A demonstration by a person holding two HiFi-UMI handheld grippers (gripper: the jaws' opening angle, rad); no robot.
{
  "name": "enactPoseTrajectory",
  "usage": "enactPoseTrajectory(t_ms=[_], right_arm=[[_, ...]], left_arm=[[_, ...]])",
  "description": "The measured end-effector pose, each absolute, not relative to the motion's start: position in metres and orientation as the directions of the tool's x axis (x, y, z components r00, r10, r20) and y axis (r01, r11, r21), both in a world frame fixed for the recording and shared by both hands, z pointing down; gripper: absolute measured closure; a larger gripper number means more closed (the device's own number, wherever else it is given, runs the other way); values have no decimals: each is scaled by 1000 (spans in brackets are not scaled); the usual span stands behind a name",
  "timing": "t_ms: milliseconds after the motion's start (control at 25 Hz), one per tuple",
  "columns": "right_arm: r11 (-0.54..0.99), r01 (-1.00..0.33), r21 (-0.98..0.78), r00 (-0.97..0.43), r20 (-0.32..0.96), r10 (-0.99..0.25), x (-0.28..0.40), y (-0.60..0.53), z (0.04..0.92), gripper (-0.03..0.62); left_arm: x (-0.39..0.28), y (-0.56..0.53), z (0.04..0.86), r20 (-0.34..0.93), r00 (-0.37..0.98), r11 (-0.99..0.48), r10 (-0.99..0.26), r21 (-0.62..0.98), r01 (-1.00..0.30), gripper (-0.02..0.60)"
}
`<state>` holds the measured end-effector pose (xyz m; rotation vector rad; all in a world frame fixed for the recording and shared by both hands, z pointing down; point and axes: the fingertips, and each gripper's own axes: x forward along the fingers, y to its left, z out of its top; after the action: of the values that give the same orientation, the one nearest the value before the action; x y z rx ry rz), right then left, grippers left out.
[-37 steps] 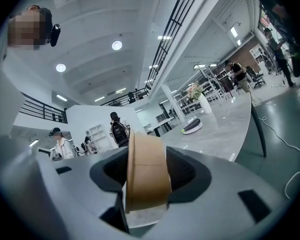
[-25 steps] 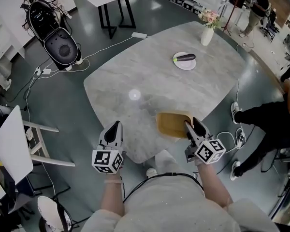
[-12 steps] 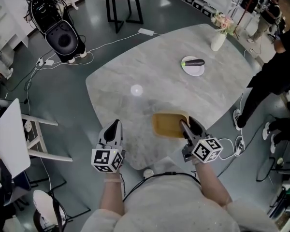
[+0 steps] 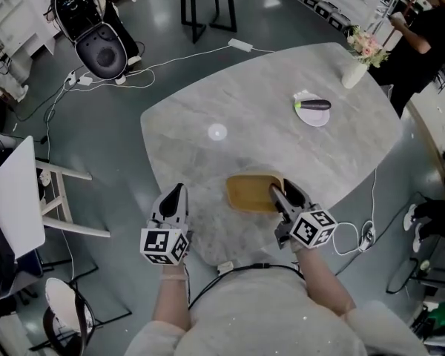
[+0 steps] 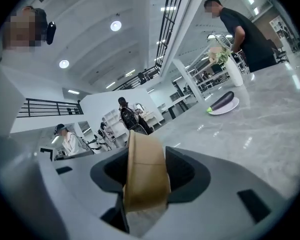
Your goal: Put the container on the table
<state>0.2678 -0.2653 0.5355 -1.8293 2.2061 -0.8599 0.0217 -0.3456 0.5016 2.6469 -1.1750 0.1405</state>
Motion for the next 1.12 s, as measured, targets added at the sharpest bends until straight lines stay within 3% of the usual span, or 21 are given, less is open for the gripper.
enactPoseTrajectory(t_ms=[600,1120], right_arm=[[231,-799,-556,-441,278,-854,215,-329,553,394],[187,-783,-593,-479,383,-790,201,-368,584,427]], left_arm=[[-28,-348,507,217,529,-500,-820,178,-848,575],[-61,-340,511,248,424,-392,-871,166,-905,575]])
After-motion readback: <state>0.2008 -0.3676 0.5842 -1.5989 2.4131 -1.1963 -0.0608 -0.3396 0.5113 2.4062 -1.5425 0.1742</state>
